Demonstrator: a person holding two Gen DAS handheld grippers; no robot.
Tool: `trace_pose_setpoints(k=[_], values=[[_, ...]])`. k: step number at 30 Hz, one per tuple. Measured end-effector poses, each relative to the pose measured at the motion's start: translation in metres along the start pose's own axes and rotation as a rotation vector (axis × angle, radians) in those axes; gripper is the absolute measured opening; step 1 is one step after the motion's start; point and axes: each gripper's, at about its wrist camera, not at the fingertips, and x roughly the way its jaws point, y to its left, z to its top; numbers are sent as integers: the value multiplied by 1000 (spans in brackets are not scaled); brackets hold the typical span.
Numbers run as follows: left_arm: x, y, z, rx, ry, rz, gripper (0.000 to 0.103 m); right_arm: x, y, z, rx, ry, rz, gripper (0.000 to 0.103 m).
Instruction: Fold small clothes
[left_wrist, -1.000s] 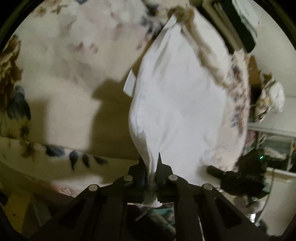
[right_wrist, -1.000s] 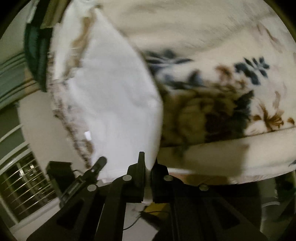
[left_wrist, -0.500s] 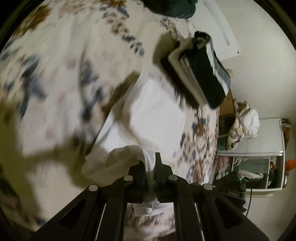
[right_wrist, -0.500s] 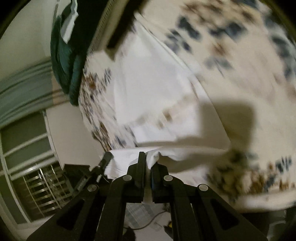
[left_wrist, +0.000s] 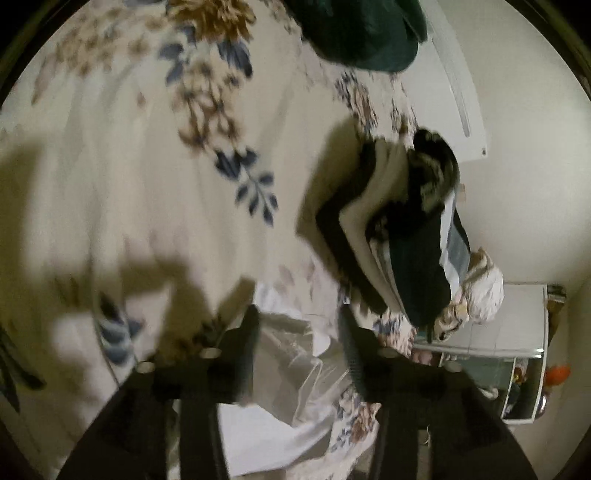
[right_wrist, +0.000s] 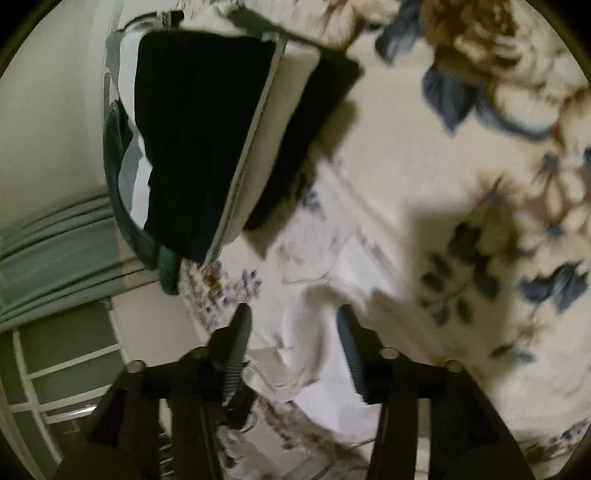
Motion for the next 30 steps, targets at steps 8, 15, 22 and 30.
trace_pose_setpoints(k=[8, 15, 22, 30], values=[[0, -1, -11, 251, 36, 170, 48, 7, 10, -12, -316, 22, -268, 53], [-7, 35, -21, 188, 24, 231, 48, 63, 42, -18, -546, 106, -386, 53], [-10, 31, -23, 187, 8, 222, 48, 49, 43, -27, -574, -39, -448, 2], [15, 8, -16, 268, 52, 209, 48, 25, 24, -3, -408, -96, -457, 5]])
